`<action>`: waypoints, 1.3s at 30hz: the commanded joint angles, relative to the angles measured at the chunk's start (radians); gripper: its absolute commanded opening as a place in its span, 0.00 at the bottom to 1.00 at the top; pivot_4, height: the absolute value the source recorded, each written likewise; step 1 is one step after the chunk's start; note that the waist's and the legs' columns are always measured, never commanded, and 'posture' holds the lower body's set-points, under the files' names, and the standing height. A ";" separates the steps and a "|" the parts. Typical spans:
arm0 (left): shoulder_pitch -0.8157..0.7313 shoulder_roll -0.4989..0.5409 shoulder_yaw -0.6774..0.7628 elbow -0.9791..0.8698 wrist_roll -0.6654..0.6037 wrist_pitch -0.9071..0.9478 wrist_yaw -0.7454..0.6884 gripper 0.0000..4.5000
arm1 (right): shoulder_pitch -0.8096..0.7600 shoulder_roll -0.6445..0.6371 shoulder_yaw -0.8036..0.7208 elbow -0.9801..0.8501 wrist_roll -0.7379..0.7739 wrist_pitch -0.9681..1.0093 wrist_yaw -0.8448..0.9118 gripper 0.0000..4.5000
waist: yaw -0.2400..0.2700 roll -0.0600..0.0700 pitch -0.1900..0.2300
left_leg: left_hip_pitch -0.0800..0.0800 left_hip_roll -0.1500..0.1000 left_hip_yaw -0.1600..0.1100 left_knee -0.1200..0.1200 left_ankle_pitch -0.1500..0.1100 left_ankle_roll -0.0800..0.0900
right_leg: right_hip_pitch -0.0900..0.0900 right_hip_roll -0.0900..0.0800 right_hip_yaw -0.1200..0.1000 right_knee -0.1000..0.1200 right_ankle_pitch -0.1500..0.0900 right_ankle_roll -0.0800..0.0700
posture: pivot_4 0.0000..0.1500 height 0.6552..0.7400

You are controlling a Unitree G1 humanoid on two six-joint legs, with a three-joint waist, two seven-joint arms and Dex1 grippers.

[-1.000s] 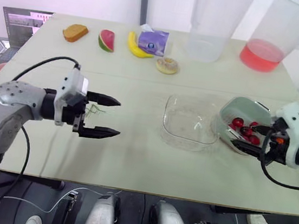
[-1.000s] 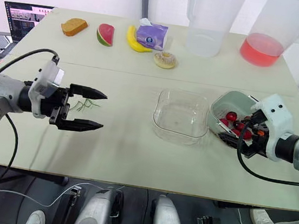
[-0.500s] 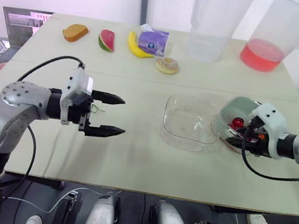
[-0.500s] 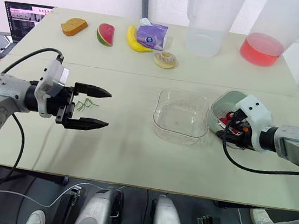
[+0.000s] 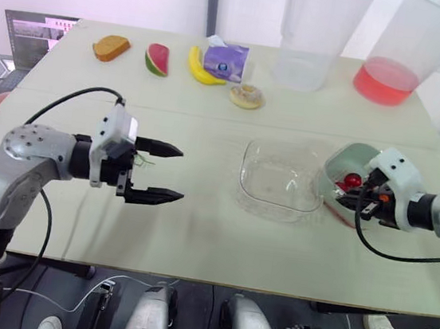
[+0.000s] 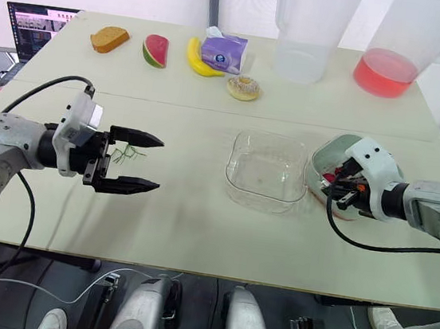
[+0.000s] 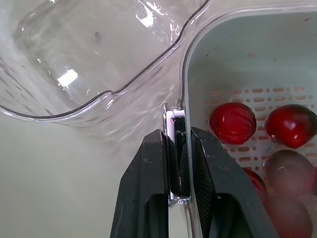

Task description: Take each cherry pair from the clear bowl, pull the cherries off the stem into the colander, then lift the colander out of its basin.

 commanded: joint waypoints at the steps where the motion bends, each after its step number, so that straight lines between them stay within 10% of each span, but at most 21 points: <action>1: -0.019 0.005 0.004 -0.021 -0.005 -0.006 0.000 1.00 | -0.038 -0.035 -0.065 -0.012 0.000 0.013 0.018 0.03 | 0.000 0.000 0.000 | 0.000 0.000 0.000 0.000 0.000 0.000 | 0.000 0.000 0.000 0.000 0.000 0.000 | 1.00 1.00; 39: -0.051 -0.016 -0.034 0.015 0.018 -0.013 -0.009 1.00 | -0.074 -0.060 -0.147 -0.060 0.002 0.121 0.021 0.03 | 0.001 0.000 0.000 | 0.000 0.000 0.000 0.000 0.000 0.000 | 0.000 -0.001 0.000 0.000 0.000 0.000 | 1.00 1.00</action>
